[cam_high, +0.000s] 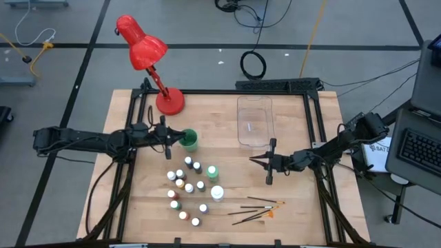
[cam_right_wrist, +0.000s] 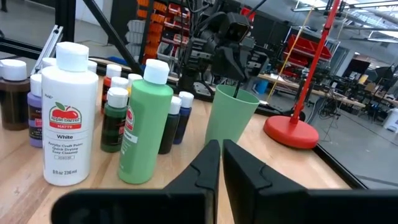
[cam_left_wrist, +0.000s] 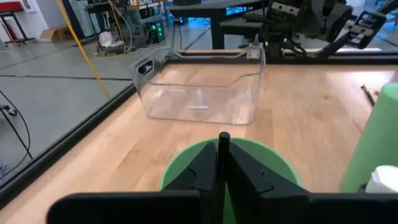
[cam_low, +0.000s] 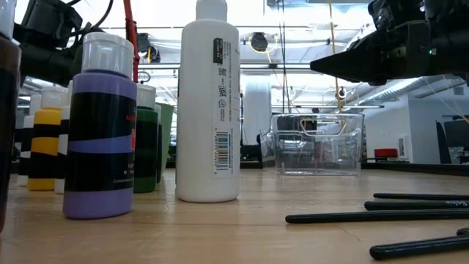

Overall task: Pick & Place Paint Supplies
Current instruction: Put the silver paintbrush into the green cup, then put the gold paintbrush into the green cup

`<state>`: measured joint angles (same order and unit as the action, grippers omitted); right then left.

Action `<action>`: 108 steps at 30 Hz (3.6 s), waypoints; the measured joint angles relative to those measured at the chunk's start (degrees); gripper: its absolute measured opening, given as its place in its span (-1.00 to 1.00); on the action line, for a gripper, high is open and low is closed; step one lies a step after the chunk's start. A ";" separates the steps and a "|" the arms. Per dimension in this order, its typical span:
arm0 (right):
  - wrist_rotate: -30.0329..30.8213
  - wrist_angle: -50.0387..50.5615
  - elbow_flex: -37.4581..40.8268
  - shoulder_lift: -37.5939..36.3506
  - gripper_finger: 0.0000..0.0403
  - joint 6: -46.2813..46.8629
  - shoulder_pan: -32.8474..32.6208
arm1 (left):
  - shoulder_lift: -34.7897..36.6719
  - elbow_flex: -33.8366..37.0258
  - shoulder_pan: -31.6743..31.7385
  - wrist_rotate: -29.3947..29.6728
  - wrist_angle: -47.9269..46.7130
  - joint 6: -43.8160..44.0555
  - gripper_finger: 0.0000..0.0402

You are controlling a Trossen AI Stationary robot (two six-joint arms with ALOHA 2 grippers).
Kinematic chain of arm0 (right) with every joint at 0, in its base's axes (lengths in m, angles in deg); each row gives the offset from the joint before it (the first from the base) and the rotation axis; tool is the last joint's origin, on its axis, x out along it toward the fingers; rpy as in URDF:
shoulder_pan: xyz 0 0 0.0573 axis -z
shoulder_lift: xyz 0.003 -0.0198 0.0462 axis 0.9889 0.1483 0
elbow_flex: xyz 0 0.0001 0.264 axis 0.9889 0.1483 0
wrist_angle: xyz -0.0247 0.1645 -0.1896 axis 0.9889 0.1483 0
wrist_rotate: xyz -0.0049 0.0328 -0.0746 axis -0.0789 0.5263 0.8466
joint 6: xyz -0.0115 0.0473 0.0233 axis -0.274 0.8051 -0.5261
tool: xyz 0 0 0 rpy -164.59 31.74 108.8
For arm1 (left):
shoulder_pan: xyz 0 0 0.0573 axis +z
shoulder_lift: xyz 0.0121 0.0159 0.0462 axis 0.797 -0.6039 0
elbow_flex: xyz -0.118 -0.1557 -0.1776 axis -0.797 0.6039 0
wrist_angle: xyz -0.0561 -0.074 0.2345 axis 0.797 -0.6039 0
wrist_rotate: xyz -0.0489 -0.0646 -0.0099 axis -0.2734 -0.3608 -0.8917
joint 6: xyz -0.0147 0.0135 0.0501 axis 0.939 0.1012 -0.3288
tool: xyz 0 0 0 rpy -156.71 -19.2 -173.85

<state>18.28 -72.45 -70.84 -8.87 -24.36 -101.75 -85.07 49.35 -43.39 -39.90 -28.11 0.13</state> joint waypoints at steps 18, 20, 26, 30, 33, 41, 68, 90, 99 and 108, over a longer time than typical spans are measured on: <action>-0.03 0.57 -0.02 0.00 -0.92 0.20 0.00 | 2.38 -0.57 -0.83 1.59 4.22 -3.67 -0.27; -0.04 1.21 -0.04 0.00 -0.92 0.20 0.00 | 5.05 -1.42 -1.84 1.04 4.09 -6.84 -0.22; -0.04 2.34 -0.07 0.00 -0.92 1.83 0.00 | 13.83 -3.78 -3.93 5.21 -2.28 -7.53 -0.20; -0.09 2.32 -0.07 0.00 -0.92 3.94 0.00 | 17.43 -3.75 -3.96 13.86 -8.96 -7.18 -0.41; -0.09 2.25 -0.07 0.00 -0.92 5.87 0.00 | 18.07 -1.47 -3.96 17.87 -6.19 -7.34 -0.73; -0.07 2.20 -0.07 0.00 -0.92 6.32 0.01 | 17.86 5.25 -3.93 16.99 -0.68 -4.58 -0.96; -7.78 120.29 -45.93 -10.55 -1.00 58.00 -14.57 | 15.04 5.22 -3.91 0.95 -7.51 -10.71 -0.99; -26.91 113.90 -42.34 8.82 -0.10 82.36 -23.47 | 15.04 5.22 -3.91 0.95 -7.64 -9.90 -0.92; -22.60 115.60 -42.32 14.08 -0.34 82.08 -26.87 | 15.04 5.22 -3.91 0.93 -8.18 -10.34 -0.88; -22.64 114.78 -42.60 19.19 -0.48 79.70 -26.86 | 15.04 5.22 -3.91 0.97 -8.14 -10.34 -0.88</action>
<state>-4.35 42.33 -113.44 10.32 55.34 -128.61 -70.03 54.58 -47.31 -38.93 -36.25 -10.21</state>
